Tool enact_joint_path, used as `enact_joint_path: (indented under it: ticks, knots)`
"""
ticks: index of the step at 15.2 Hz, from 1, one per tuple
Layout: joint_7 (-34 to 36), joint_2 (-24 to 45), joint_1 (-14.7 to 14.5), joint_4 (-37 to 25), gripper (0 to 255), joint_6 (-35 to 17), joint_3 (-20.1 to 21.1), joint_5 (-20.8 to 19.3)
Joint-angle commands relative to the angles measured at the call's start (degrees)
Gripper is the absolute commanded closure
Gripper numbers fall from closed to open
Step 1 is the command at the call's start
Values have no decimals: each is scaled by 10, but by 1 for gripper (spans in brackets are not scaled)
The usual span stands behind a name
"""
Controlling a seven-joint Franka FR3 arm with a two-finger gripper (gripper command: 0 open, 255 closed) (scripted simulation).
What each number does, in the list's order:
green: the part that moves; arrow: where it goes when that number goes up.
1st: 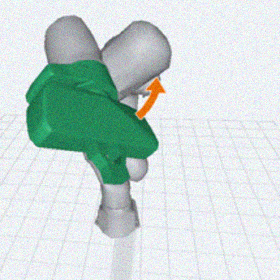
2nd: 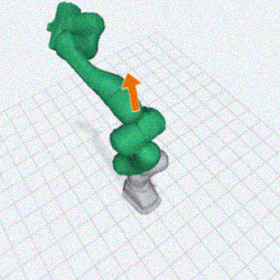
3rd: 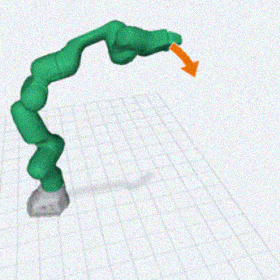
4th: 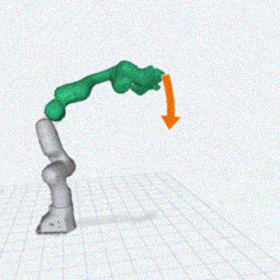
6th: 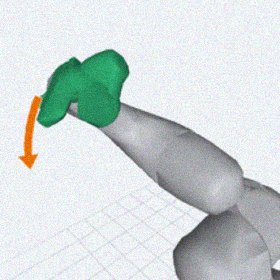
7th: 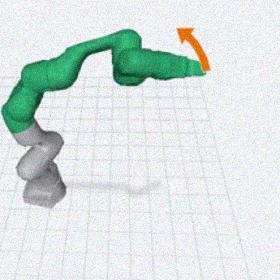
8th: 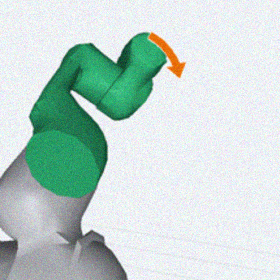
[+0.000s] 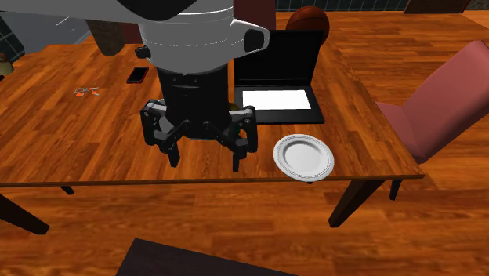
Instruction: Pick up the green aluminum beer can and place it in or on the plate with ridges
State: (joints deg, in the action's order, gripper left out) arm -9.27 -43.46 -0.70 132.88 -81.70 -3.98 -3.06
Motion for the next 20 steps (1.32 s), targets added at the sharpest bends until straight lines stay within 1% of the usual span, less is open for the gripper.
enact_joint_path:
  ticks: [1,5,10,15,20]
  knots:
    - [0,0,0,0,0,0,0,0]
    - [6,65,-7,-1,0,-72,3,7]
    - [11,156,-15,-20,0,-155,8,15]
    - [14,253,-22,-59,0,-224,12,22]
    - [17,355,-29,-117,0,-279,16,28]
